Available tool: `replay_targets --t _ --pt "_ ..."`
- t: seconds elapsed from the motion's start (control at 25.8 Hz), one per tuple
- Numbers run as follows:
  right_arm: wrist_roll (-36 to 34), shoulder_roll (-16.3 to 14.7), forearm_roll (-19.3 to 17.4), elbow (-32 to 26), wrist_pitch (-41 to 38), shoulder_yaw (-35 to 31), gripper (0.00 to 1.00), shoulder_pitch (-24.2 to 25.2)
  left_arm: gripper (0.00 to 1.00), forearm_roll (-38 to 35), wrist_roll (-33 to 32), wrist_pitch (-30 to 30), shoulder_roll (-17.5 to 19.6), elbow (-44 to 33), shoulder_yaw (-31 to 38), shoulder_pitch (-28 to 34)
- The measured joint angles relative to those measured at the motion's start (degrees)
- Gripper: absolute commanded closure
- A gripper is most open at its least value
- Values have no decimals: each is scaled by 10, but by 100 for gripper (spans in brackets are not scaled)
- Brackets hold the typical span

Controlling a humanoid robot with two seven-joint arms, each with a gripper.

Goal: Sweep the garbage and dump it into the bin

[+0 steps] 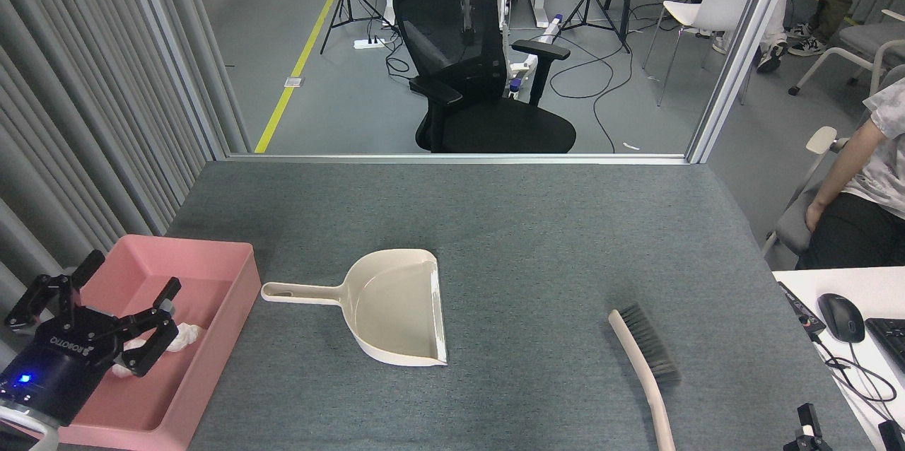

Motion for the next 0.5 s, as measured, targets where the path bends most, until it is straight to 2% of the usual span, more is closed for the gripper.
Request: replay_targets --t 0.23,0.5 --pt "-21 1 0 -6 0 -3 0 -2 0 -6 -17 -9 -24 1 -14 30" --pt "-22 1 -1 -7 2 -2 0 -11 0 -4 -12 -11 -60 4 -20 38"
